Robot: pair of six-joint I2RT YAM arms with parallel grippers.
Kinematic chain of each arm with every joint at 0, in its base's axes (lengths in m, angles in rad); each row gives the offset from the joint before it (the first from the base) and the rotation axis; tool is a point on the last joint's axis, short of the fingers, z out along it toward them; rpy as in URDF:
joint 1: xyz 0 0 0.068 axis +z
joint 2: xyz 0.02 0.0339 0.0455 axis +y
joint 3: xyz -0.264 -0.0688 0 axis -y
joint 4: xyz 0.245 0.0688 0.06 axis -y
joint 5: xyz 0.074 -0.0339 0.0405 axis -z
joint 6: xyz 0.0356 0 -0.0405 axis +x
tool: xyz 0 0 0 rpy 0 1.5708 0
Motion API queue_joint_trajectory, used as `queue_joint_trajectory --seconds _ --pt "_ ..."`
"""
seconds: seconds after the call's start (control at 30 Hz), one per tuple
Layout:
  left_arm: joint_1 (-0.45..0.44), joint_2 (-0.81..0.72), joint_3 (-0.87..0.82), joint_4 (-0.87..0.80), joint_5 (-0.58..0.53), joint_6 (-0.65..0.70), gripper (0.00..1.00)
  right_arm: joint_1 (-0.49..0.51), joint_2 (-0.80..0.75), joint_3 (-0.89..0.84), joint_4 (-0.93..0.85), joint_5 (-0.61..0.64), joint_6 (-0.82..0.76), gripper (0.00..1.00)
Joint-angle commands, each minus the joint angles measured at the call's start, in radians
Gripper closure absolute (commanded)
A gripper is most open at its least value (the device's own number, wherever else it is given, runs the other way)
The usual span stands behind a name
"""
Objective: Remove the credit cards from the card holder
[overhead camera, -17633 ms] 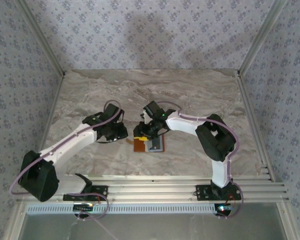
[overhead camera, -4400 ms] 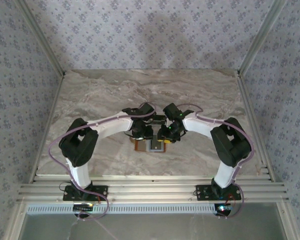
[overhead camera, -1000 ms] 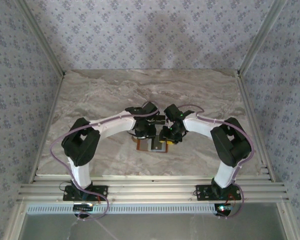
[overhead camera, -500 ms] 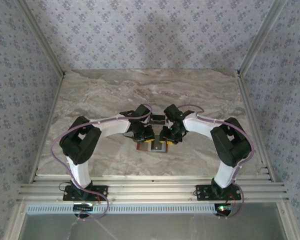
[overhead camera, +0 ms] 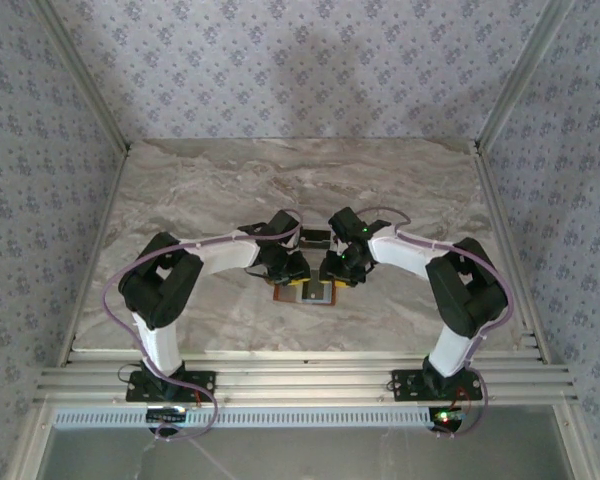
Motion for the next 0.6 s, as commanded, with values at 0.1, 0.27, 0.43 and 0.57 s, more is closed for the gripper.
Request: queue_joint_trajectory --seconds 0.1,0.27,0.43,0.57 --pt "0.003 -0.008 -0.012 0.027 0.032 -0.011 0.76 0.007 -0.015 0.007 0.001 -0.009 0.019 0.63" --pt "0.004 -0.010 -0.016 0.032 0.033 -0.010 0.76 0.010 0.030 0.000 0.041 -0.034 0.025 0.65" --pt "0.003 -0.014 -0.025 0.041 0.038 -0.008 0.75 0.010 0.078 -0.007 0.039 -0.022 0.015 0.68" --pt "0.005 -0.009 -0.031 0.047 0.041 -0.009 0.75 0.009 0.100 -0.016 0.047 -0.017 0.010 0.73"
